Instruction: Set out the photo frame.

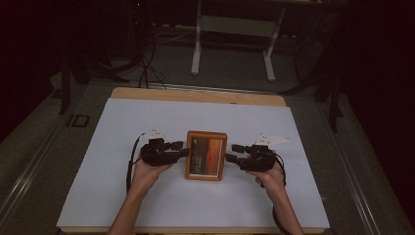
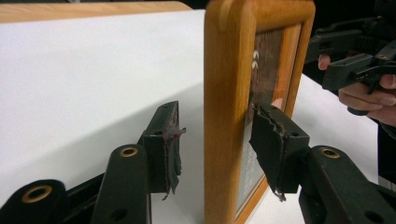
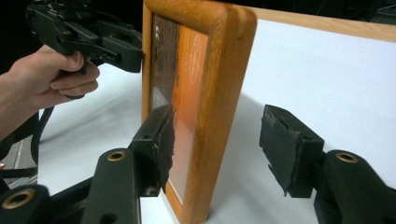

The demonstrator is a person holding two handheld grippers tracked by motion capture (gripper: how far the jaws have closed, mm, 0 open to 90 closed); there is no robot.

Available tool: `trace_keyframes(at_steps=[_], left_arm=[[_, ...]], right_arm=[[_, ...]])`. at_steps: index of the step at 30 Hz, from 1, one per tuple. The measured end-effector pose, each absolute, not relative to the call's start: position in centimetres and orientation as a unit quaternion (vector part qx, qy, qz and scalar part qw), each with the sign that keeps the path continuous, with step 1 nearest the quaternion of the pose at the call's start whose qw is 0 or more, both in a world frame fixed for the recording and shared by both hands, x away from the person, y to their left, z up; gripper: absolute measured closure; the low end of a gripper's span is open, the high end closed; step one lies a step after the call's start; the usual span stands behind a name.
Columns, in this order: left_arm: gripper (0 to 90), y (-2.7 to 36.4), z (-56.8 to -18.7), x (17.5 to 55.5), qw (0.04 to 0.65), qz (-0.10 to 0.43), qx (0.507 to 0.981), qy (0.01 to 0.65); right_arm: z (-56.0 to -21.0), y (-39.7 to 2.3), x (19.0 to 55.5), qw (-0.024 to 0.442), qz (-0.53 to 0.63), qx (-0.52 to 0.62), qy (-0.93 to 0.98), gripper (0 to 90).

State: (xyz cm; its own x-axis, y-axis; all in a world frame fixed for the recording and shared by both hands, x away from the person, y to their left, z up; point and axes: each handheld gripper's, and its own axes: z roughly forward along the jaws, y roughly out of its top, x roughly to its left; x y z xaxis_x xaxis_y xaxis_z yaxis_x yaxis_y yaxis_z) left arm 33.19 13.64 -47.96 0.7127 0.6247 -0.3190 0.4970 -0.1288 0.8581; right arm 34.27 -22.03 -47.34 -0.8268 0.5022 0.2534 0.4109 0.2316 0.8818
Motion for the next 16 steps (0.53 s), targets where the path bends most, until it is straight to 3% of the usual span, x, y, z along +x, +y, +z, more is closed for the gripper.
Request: trace_keyframes(at_steps=[16], left_arm=[[48.1,16.4,-46.0,31.9,0.495,0.142,0.751,0.413]], right_arm=[[-46.3,-25.6,33.9,0.08,0.512,0.317,0.794,42.3]])
